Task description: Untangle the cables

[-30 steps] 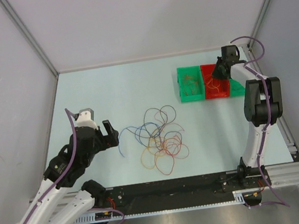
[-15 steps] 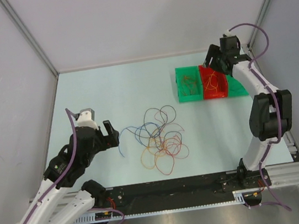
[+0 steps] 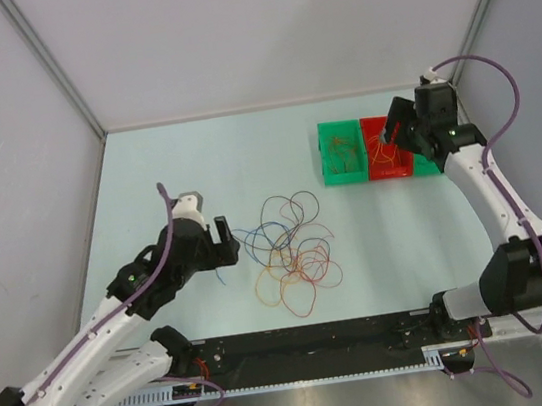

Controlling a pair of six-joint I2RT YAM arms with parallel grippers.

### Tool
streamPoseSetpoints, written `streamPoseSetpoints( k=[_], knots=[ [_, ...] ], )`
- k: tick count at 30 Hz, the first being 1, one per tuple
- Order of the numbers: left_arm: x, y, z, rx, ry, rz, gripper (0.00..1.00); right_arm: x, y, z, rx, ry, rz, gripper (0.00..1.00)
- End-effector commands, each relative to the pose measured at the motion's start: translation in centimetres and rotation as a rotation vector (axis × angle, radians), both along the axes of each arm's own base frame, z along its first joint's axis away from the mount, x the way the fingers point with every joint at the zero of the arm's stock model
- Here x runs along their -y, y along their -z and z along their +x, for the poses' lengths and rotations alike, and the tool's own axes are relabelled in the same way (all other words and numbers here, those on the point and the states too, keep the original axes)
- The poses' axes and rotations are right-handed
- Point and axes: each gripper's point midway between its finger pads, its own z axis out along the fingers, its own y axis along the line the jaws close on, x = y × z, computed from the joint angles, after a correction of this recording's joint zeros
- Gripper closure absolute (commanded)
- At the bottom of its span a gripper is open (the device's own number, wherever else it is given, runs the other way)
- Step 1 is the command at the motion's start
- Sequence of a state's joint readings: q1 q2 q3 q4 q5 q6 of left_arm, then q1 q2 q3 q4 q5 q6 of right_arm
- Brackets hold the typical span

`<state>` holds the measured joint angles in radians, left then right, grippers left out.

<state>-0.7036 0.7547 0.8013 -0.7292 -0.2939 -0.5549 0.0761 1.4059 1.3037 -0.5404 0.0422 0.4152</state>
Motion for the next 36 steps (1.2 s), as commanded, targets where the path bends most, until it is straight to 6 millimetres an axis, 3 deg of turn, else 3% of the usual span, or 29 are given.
streamPoseSetpoints(
  k=[1, 6, 13, 20, 28, 31, 34, 36],
  knots=[
    [4.8, 0.1, -0.4, -0.008, 0.08, -0.082, 0.11, -2.8, -0.6, -3.8, 0.013, -0.07, 0.026, 0.23],
    [9.1, 1.8, -1.0, -0.049, 0.154, -0.091, 0.12, -6.6, 0.4, -7.4, 0.014, -0.156, 0.071, 0.23],
    [12.9, 4.8, -1.1, -0.114, 0.209, -0.079, 0.18, -8.8, 3.0, -11.3, -0.017, -0.216, 0.089, 0.23],
    [14.8, 7.3, -0.6, -0.166, 0.219, -0.065, 0.28, -9.1, 3.9, -12.6, -0.017, -0.23, 0.083, 0.23],
    [16.0, 10.4, -0.2, -0.228, 0.216, -0.015, 0.35, -9.2, 4.2, -12.5, -0.016, -0.244, 0.072, 0.23],
    [16.2, 11.6, -0.1, -0.236, 0.218, 0.002, 0.41, -9.2, 4.2, -12.5, -0.016, -0.247, 0.067, 0.23],
    [16.4, 12.0, 0.1, -0.236, 0.222, 0.006, 0.59, -9.3, 4.5, -12.5, -0.021, -0.252, 0.066, 0.23],
    [16.6, 12.1, 0.2, -0.243, 0.224, 0.021, 0.76, -9.3, 4.6, -12.4, -0.022, -0.254, 0.067, 0.23]
  ],
)
